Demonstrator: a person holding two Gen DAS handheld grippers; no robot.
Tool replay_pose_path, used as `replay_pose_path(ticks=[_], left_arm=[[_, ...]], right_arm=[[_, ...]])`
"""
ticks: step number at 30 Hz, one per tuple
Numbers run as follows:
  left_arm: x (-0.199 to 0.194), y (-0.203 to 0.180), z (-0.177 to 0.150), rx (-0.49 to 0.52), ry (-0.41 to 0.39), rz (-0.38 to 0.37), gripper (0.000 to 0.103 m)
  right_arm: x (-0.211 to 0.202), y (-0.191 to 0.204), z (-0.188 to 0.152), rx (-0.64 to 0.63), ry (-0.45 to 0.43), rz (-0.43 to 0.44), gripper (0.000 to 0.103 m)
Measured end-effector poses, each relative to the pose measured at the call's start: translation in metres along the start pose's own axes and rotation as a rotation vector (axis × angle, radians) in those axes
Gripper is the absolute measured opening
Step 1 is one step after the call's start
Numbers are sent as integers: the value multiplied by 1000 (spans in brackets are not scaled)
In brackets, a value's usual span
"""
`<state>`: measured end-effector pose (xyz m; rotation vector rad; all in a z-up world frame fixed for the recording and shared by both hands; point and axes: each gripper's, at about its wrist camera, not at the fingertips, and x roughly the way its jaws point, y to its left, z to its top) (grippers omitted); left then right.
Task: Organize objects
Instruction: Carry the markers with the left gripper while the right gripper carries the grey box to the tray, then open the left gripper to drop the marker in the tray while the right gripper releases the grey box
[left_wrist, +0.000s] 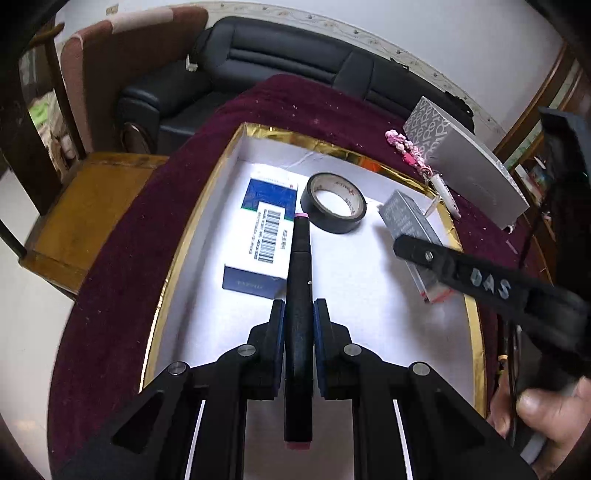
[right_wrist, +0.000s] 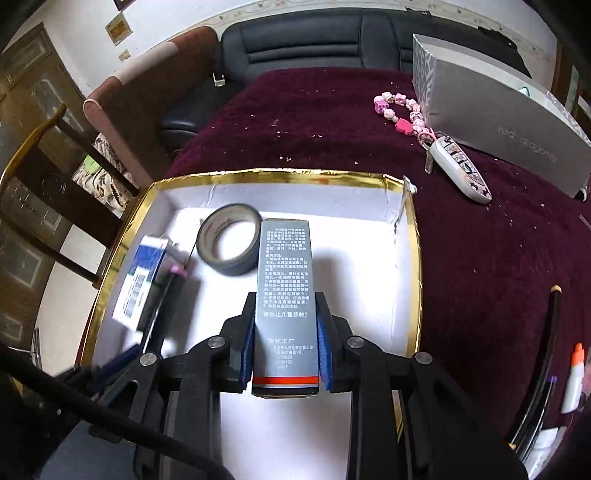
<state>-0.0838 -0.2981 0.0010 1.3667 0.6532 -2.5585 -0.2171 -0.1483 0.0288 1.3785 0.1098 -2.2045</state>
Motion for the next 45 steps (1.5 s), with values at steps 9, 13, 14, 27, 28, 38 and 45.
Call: replay_pose_path(ticks=[9, 13, 14, 27, 28, 38, 45], left_arm=[[6, 14, -2, -56, 35, -58, 11], [8, 15, -3, -67, 46, -74, 11], [8, 16, -3, -69, 47, -76, 11], [-2, 11, -3, -42, -18, -66, 12], [-3, 11, -3, -40, -24, -66, 12], [-11, -2, -8, 19, -75, -42, 13], [-18, -20, -12, 93, -96, -47, 13]], right_arm=[[22, -6, 13, 36, 25, -41, 25], [26, 1, 14, 26, 23, -42, 25], [27, 2, 14, 25, 24, -40, 25], [21, 3, 9, 45, 40, 6, 37], [19, 4, 8, 44, 36, 6, 37], [-23, -10, -19, 81, -28, 91, 37], [-59, -22, -57, 104, -84, 152, 42]])
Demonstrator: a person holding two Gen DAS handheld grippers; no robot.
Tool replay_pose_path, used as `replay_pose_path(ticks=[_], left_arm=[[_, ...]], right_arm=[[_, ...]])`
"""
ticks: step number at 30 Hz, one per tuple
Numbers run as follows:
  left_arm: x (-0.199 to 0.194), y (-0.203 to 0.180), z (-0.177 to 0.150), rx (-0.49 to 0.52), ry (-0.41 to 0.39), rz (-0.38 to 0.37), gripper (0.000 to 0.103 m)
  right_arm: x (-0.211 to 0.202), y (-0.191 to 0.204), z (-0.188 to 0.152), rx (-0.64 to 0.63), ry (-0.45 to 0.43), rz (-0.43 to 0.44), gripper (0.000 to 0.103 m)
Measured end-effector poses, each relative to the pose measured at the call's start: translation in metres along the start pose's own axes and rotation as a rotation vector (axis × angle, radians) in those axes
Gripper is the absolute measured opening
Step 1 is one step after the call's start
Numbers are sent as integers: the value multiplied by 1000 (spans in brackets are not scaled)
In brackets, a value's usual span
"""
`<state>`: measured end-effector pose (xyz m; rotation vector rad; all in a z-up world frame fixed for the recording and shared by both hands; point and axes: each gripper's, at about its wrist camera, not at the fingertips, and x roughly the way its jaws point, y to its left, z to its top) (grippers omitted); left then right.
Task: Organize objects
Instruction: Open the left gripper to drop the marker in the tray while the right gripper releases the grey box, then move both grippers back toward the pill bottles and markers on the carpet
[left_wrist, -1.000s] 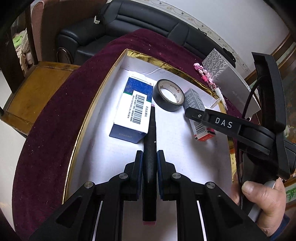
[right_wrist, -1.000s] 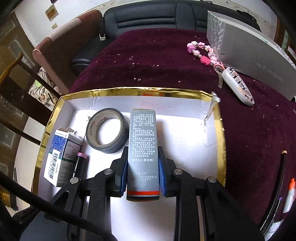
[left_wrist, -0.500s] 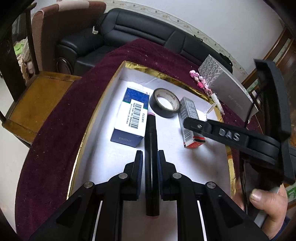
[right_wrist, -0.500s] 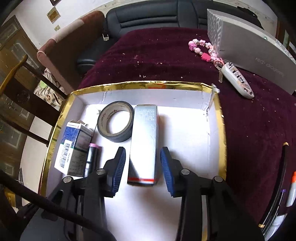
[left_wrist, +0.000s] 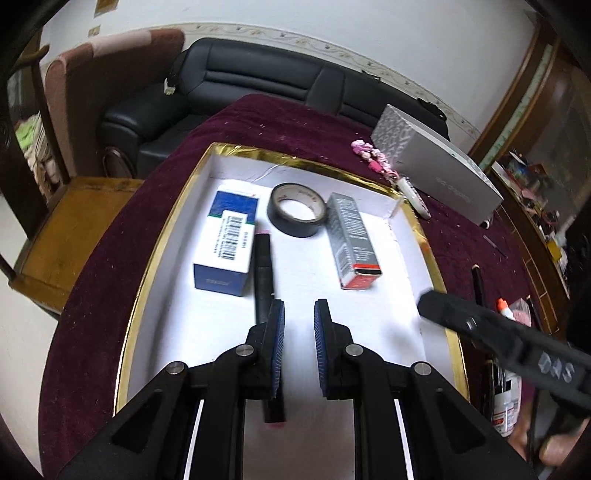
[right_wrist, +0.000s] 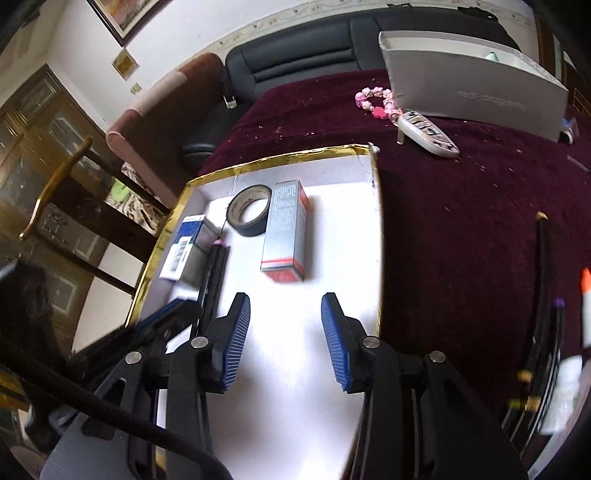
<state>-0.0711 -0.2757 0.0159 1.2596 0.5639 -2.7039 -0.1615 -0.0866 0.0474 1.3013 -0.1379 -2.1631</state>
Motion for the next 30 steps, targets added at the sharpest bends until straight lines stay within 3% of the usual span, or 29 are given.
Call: replay_pose_path(ticks=[14, 22, 25, 30], left_arm=[[-34, -52, -21, 138, -5, -28, 13], [-42, -112, -57, 234, 50, -107, 13], [-39, -142, -74, 267, 104, -153, 13], [-34, -192, -102, 361, 159, -196, 13]], right_arm=[[-56, -32, -50, 49, -61, 72, 44], [-111, -92, -75, 137, -139, 23, 44], [-132, -121, -84, 181, -182, -7, 50], [-151, -169, -99, 261, -249, -77, 51]])
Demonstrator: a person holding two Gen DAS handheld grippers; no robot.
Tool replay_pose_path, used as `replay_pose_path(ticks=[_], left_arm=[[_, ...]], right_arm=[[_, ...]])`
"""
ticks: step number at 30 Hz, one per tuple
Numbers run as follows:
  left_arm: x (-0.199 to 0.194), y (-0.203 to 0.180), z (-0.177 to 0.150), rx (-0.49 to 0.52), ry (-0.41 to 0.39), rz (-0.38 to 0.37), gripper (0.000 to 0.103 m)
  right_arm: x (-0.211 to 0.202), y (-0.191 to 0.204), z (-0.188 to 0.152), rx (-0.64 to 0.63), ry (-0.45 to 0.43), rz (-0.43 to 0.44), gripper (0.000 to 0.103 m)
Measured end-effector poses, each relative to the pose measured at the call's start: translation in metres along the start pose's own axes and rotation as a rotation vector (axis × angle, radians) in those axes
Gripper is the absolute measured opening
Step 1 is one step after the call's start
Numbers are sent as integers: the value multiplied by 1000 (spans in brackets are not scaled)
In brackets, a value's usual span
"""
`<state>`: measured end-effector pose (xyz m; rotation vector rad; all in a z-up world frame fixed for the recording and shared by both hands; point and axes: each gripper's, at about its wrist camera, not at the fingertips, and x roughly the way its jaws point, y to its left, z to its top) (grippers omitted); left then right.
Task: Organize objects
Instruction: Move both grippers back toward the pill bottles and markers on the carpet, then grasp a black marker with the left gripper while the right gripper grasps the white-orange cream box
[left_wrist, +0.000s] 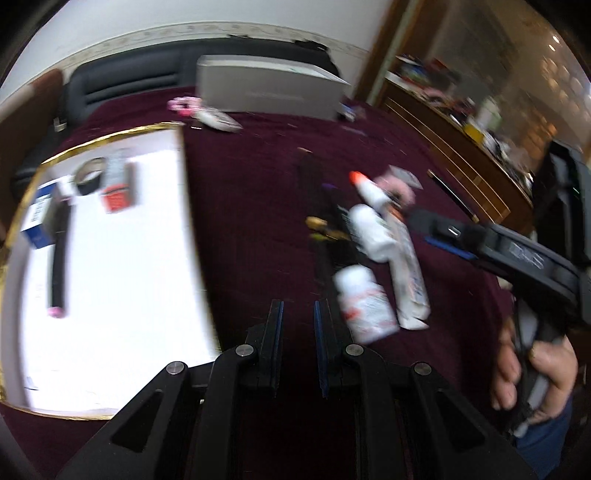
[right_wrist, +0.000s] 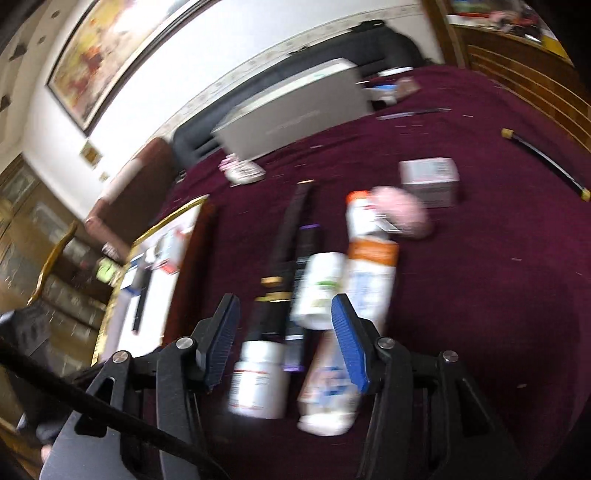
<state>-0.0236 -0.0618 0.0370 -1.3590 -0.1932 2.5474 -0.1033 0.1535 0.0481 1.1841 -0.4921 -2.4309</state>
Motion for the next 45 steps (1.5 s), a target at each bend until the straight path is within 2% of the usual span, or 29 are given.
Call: replay_pose_path(ticks=[3, 7, 10, 12, 14, 19, 21, 24, 30, 34, 36, 38, 39, 43, 45], left_arm=[[12, -17, -4, 9, 30, 34, 13], [24, -26, -7, 41, 61, 111, 13], [30, -35, -9, 97, 73, 148, 13], [33, -39, -11, 118, 78, 124, 12], [36, -45, -11, 137, 77, 139, 12], [58, -46, -3, 140, 99, 203, 12], [62, -44, 1, 127, 67, 213, 12], [64, -41, 1, 108, 36, 212, 12], [61, -45, -9, 142, -21, 239, 12], [60, -43, -10, 144, -37, 231, 12], [59, -44, -11, 147, -43, 233, 12], [58, -45, -11, 151, -47, 232, 12], [59, -45, -11, 154, -49, 232, 12], [59, -45, -10, 148, -47, 228, 12], [59, -45, -9, 138, -49, 230, 13]], right_arm=[[0, -28, -1, 47, -26, -17, 51], [1, -47, 0, 70, -38, -12, 50], [0, -50, 1, 75, -40, 18, 51], [-1, -47, 1, 64, -46, 36, 51], [-2, -44, 1, 58, -50, 51, 51], [-5, -48, -2, 71, -55, 63, 51], [-5, -49, -2, 69, -50, 59, 51], [0, -49, -3, 62, -31, 24, 51], [15, -40, -8, 23, 48, -41, 50], [28, -27, -11, -56, 67, -129, 50], [31, -19, -13, -137, 65, -180, 46], [26, -19, -13, -174, 54, -194, 32], [24, -20, -13, -184, 49, -209, 31], [20, -29, -13, -159, 53, -177, 31], [22, -29, -13, -144, 55, -165, 37]])
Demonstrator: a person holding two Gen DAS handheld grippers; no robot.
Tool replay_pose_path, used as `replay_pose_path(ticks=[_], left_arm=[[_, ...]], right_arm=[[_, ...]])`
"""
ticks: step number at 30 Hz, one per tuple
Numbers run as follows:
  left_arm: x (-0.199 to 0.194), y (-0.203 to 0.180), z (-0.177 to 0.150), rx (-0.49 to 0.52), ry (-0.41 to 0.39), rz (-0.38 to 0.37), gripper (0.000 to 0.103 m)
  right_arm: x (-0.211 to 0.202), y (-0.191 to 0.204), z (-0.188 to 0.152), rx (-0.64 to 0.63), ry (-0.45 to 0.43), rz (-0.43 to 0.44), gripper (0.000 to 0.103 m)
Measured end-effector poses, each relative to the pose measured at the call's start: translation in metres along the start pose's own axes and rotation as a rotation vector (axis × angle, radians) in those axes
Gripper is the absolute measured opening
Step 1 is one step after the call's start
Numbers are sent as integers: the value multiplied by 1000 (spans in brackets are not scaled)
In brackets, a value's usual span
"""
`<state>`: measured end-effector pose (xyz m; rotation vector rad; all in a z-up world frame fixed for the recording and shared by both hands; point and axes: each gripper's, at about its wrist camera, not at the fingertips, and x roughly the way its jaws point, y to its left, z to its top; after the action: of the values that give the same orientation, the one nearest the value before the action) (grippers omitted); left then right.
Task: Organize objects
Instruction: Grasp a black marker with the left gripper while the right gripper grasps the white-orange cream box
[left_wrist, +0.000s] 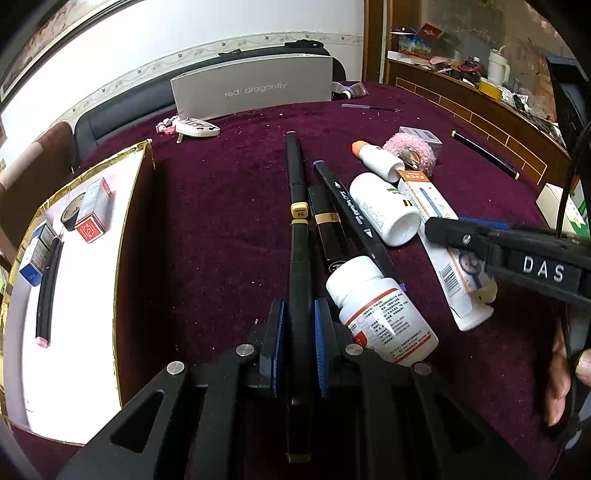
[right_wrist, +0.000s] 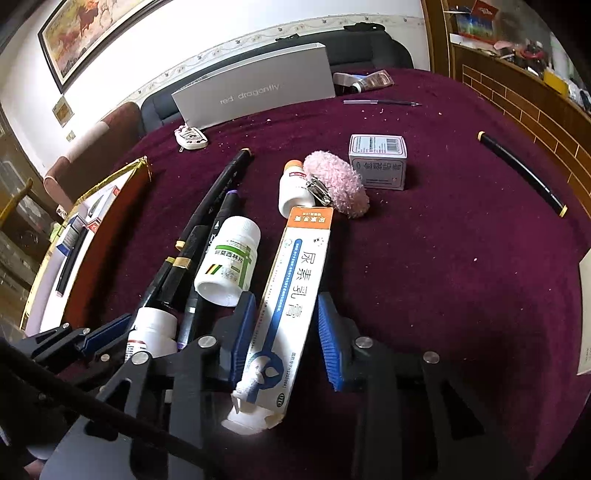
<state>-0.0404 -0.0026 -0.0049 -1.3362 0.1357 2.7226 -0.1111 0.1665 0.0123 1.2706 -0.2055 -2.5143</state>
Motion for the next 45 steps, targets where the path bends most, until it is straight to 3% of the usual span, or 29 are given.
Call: replay_pose_path(ticks=[1, 3, 6, 7, 13, 25, 37, 45], left_arm=[[1, 0, 0, -2, -1, 2, 14], [2, 0, 2, -10, -9, 11, 17], [2, 1, 1, -20, -16, 3, 15], [2, 3, 1, -27, -18, -4, 11], [-1, 17, 0, -102, -39, -42, 11], [-11, 18, 3, -124, -65, -52, 11], [-41, 22, 6, -136, -106, -81, 11], [-68, 51, 3, -187, -154, -86, 11]], right_arm=[[3, 1, 0, 8, 8, 13, 46], [4, 8, -1, -8, 3, 7, 48], [3, 11, -4, -48, -9, -23, 27], [2, 9, -4, -38, -6, -6, 26], [-8, 5, -2, -12, -48, 8, 26], [-17, 0, 2, 27, -100, 38, 27], [-22, -2, 3, 39, -131, 69, 27], [-32, 13, 2, 46, -131, 132, 27]])
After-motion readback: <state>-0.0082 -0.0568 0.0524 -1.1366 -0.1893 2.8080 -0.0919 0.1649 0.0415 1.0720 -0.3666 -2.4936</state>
